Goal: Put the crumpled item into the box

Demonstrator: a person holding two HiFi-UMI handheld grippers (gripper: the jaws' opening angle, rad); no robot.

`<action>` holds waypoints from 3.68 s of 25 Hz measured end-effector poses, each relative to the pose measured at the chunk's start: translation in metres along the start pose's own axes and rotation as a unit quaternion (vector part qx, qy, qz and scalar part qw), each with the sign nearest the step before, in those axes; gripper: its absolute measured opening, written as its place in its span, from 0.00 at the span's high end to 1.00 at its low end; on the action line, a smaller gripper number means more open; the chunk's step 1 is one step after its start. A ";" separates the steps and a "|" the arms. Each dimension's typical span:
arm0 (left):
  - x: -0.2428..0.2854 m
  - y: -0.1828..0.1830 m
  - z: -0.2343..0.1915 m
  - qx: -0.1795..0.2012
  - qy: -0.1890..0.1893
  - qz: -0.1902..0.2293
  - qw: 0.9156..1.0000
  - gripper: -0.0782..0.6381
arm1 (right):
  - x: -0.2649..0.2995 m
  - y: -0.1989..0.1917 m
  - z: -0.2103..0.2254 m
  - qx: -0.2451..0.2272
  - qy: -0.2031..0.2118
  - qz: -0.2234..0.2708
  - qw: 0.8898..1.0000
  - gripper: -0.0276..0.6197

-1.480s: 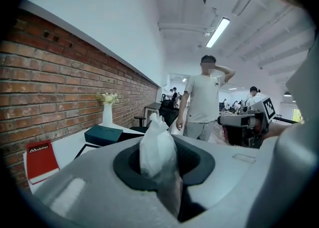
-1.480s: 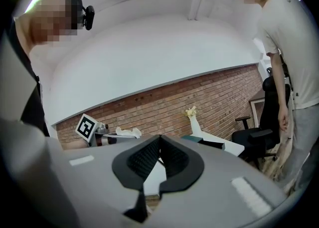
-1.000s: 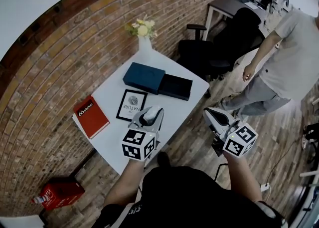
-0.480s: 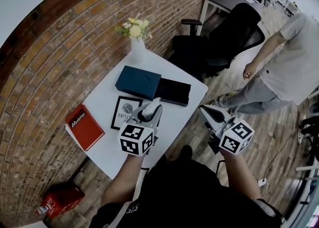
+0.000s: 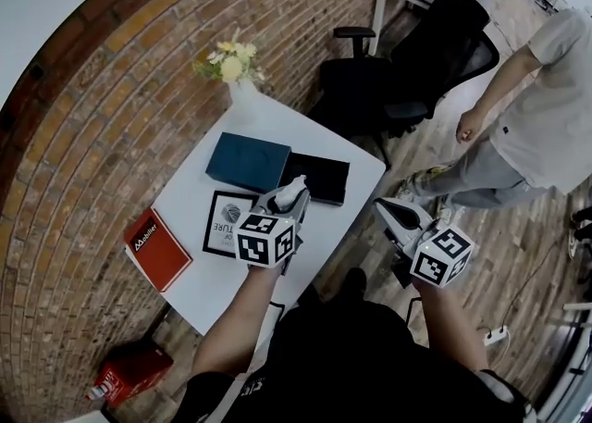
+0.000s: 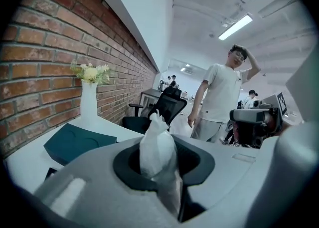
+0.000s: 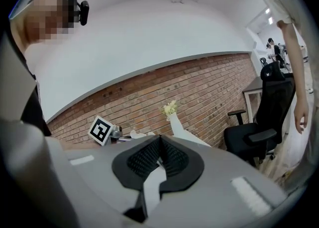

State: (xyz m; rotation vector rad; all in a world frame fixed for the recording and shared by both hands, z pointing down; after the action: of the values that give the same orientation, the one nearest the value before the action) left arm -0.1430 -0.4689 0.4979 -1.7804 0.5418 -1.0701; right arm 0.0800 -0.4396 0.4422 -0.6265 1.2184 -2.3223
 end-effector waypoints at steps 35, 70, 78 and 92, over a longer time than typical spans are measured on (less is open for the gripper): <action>0.198 -0.083 -0.015 -0.062 -0.075 -0.160 0.982 0.76 | -0.041 -0.025 0.088 0.058 -0.073 -0.042 0.995 0.96; 0.103 -0.061 -0.046 0.085 0.046 -0.160 0.982 0.44 | -0.003 -0.010 0.026 0.012 -0.006 -0.049 0.999 0.96; 0.064 -0.008 -0.021 0.125 0.020 -0.070 0.989 0.48 | 0.002 0.014 0.015 -0.016 0.006 -0.016 1.000 0.96; -0.012 0.039 -0.017 0.115 0.062 0.030 0.991 0.72 | 0.016 0.041 0.006 -0.048 0.029 0.010 0.998 0.96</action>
State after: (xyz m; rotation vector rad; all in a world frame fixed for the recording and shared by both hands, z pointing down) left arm -0.1599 -0.4852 0.4609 -1.4948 0.5218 -1.1587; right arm 0.0778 -0.4737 0.4140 -0.5795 1.3624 -2.2918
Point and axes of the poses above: the fingertips, and each gripper's own axes: x forward along the fingers, z to its right, y out of its top, the point moved 6 cm from there along -x, backward along the fingers, and after that the axes turned 9 degrees about x, right-handed, at the moved point
